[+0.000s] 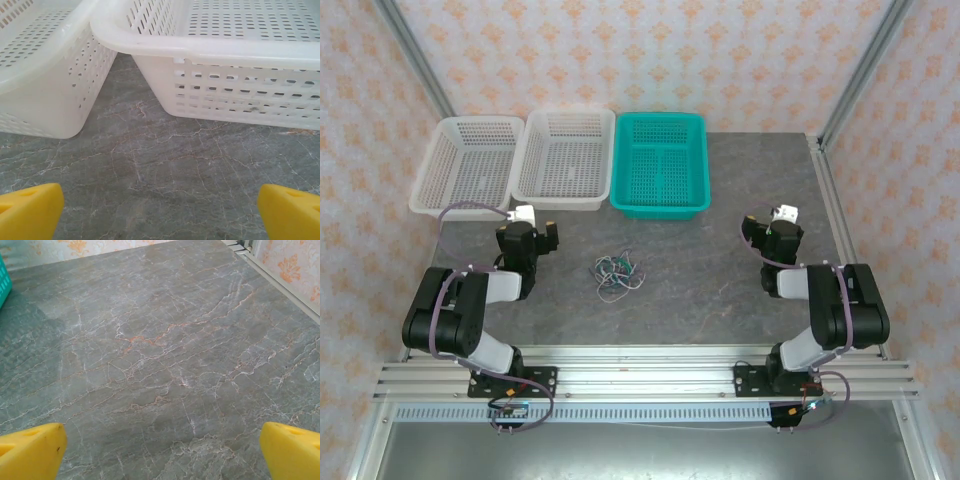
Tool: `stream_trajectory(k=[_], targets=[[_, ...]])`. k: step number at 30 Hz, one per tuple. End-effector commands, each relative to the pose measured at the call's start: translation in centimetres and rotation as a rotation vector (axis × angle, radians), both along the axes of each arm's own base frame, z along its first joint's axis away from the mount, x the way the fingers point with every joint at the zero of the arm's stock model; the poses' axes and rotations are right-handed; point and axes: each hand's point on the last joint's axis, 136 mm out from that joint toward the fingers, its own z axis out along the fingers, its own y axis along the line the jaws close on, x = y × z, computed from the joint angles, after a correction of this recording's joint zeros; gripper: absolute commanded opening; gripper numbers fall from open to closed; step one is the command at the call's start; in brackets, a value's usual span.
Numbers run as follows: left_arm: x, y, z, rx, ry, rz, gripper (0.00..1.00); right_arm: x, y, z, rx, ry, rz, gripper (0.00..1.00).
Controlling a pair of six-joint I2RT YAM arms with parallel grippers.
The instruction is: Untangle the cables
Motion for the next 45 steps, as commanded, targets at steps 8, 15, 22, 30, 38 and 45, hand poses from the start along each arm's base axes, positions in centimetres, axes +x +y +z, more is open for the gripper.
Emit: stream_trajectory(k=[8,15,22,30,38,45], targets=[[1.0,-0.4,1.8,0.002,-0.061,-0.017,1.0,0.3,0.1,0.7,0.011,-0.027,0.006,0.99],[1.0,-0.4,1.8,0.003,-0.06,-0.016,1.0,0.4,0.0,0.6,0.012,-0.021,-0.001,0.99],[1.0,-0.4,1.9,0.002,-0.062,-0.018,1.0,-0.1,-0.9,2.6,0.013,-0.04,-0.058,0.99],[-0.2,1.5,5.0,-0.004,0.02,0.132,1.0,-6.0,0.1,8.2,0.288,0.003,-0.127,0.99],[-4.4,-1.4,9.7,-0.24,0.079,0.123,1.0,-10.4,8.7,11.0,0.475,0.253,0.195,0.94],[-6.4,-10.8,12.6,-0.505,0.174,-0.034,0.92,-12.3,19.1,12.0,0.381,0.55,0.574,0.92]])
